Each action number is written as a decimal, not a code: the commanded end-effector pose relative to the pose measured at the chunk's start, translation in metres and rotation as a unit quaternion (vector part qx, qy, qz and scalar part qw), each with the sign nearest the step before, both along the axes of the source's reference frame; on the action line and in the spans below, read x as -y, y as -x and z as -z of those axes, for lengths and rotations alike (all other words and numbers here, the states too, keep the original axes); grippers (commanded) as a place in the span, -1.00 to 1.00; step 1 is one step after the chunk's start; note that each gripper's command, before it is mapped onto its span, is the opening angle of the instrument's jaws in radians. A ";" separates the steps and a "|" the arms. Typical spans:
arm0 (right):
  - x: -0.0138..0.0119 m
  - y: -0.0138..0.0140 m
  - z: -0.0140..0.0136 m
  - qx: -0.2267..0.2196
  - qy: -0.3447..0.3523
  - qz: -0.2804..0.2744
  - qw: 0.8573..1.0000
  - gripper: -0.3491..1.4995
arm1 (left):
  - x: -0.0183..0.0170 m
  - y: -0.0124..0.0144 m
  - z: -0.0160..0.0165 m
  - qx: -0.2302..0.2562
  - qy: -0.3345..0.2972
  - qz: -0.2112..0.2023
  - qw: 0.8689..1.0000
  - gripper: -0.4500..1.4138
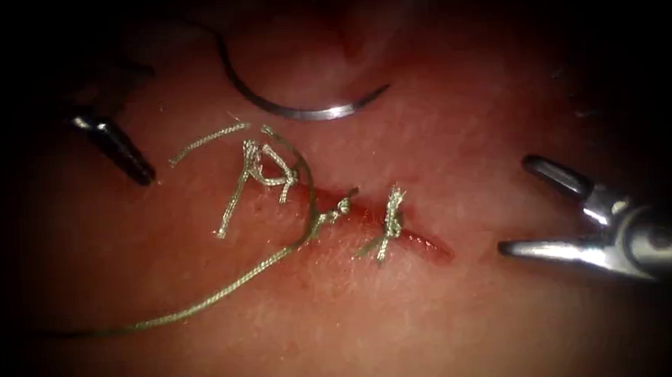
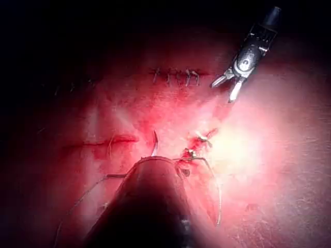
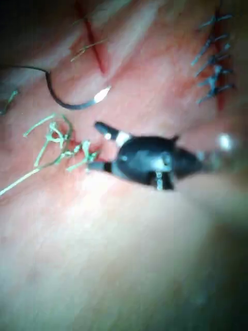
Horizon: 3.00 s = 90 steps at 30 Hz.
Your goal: Wound Closure
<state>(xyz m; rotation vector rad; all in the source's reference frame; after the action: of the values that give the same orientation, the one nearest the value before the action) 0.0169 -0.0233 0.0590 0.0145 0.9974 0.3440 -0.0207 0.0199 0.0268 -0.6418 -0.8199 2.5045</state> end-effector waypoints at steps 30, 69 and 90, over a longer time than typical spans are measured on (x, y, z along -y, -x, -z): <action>0.0009 -0.0026 -0.0013 0.000 0.004 -0.002 1.000 0.94 | 0.0080 0.0069 -0.0051 -0.080 0.011 -0.063 0.995 0.49; 0.0013 -0.0035 -0.0016 -0.001 0.004 0.000 1.000 0.94 | 0.0149 0.0007 0.0056 0.001 0.023 -0.185 0.982 -1.00; 0.0013 -0.0036 -0.0016 -0.002 0.004 0.000 1.000 0.94 | 0.0094 -0.0009 0.0111 0.148 0.014 -0.119 0.982 0.93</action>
<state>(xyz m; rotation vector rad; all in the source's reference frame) 0.0198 -0.0246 0.0601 0.0075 0.9989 0.3413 -0.0196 0.0116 0.0149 -1.0445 -0.9994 2.6353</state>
